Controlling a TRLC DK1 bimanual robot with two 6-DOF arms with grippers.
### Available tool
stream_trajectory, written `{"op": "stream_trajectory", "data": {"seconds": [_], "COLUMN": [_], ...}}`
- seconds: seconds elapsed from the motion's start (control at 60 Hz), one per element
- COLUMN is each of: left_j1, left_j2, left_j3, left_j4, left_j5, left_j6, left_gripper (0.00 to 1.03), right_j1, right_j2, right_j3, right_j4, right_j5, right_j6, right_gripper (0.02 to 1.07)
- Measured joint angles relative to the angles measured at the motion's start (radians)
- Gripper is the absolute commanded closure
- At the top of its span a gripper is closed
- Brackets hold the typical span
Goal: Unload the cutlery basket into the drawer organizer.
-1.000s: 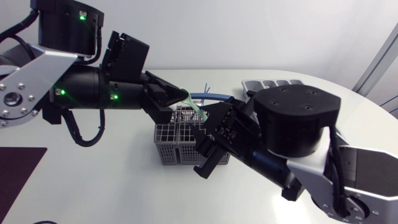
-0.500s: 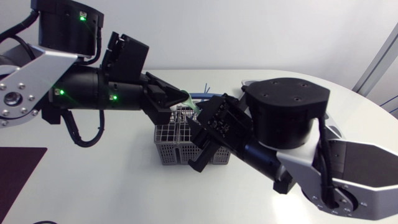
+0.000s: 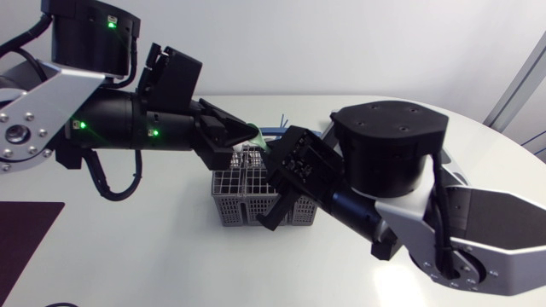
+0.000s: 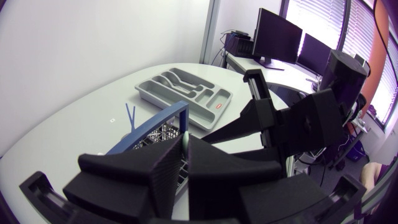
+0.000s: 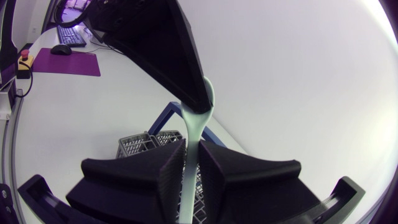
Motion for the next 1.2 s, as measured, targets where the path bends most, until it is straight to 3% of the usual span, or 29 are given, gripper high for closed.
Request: {"op": "stream_trajectory", "data": {"seconds": [0.283, 0.383, 0.483, 0.533, 0.767, 0.917, 1.067, 1.2], "left_j1": [0.003, 0.003, 0.005, 0.007, 0.065, 0.13, 0.208, 0.243], "left_j2": [0.0, 0.0, 0.0, 0.0, -0.018, -0.05, -0.068, -0.069], "left_j3": [0.0, 0.0, 0.0, 0.0, 0.043, 0.079, 0.101, 0.1], "left_j4": [-0.011, -0.01, -0.01, -0.01, -0.01, -0.013, -0.037, -0.073], "left_j5": [0.0, 0.001, 0.004, 0.005, 0.027, 0.027, 0.022, -0.037], "left_j6": [0.0, 0.0, 0.0, 0.0, -0.011, -0.011, -0.002, 0.035], "left_gripper": [0.75, 0.49, 0.15, 0.05, 0.05, 0.05, 0.05, 0.05], "right_j1": [0.0, 0.0, 0.0, 0.0, 0.0, -0.015, -0.117, -0.278], "right_j2": [0.009, 0.009, 0.009, 0.009, -0.022, -0.107, -0.231, -0.347], "right_j3": [0.003, 0.003, 0.003, 0.003, -0.02, -0.067, -0.087, -0.087], "right_j4": [0.003, 0.002, -0.002, -0.003, -0.023, -0.103, -0.241, -0.413], "right_j5": [0.005, 0.003, 0.0, 0.0, -0.016, -0.062, -0.186, -0.375], "right_j6": [-0.001, -0.001, -0.001, -0.001, -0.001, -0.001, -0.001, -0.01], "right_gripper": [0.96, 0.96, 0.96, 0.96, 0.96, 0.96, 0.96, 0.97]}}
